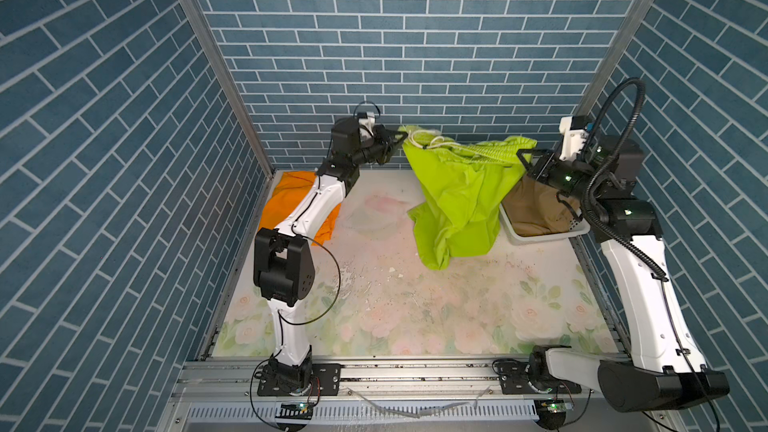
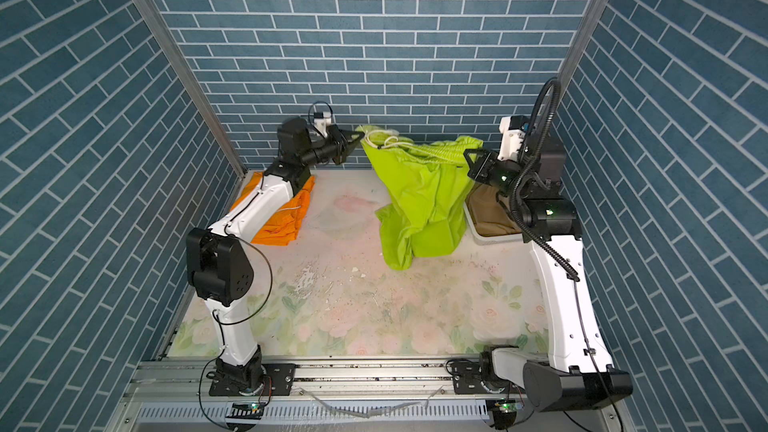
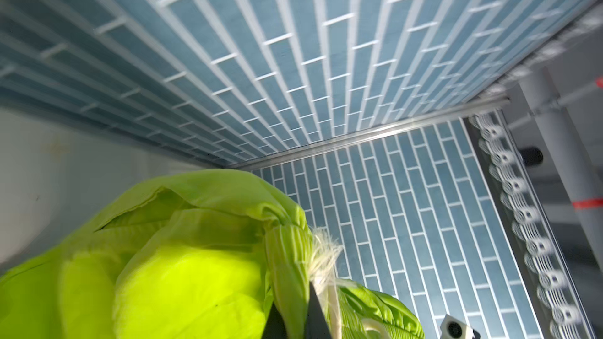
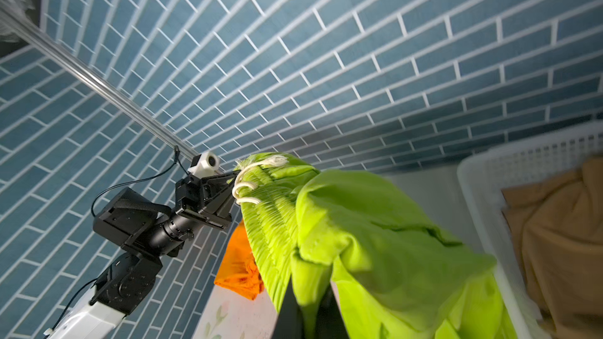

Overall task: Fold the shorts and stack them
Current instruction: 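Lift the lime-green shorts by the waistband with both grippers high above the table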

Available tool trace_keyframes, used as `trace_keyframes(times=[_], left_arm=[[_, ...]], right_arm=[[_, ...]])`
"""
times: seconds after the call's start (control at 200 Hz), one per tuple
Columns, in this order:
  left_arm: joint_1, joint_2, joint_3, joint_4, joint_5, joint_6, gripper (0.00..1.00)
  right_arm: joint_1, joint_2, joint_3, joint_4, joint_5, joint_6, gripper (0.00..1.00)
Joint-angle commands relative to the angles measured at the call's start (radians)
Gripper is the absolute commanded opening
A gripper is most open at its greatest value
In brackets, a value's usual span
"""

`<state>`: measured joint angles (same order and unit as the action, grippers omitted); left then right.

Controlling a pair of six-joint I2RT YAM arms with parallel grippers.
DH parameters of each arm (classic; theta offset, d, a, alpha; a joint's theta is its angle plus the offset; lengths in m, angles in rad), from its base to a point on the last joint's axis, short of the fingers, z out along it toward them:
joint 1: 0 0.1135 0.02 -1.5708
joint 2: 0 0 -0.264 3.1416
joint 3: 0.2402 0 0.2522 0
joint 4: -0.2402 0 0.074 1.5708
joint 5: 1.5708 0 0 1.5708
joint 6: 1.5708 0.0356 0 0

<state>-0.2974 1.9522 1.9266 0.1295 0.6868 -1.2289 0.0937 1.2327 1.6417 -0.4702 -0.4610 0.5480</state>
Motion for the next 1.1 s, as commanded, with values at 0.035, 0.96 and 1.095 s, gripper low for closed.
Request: trace_keyframes(times=[0.035, 0.96, 1.095], left_arm=[[0.032, 0.086, 0.242, -0.218, -0.041, 0.154, 0.00], [0.157, 0.032, 0.316, -0.459, -0.140, 0.306, 0.00], [0.158, 0.048, 0.338, -0.467, -0.134, 0.304, 0.00]], right_arm=[[-0.025, -0.004, 0.163, 0.115, 0.006, -0.052, 0.00], [-0.067, -0.010, 0.196, -0.136, 0.090, -0.121, 0.00], [-0.074, 0.003, 0.191, -0.163, 0.105, -0.107, 0.00]])
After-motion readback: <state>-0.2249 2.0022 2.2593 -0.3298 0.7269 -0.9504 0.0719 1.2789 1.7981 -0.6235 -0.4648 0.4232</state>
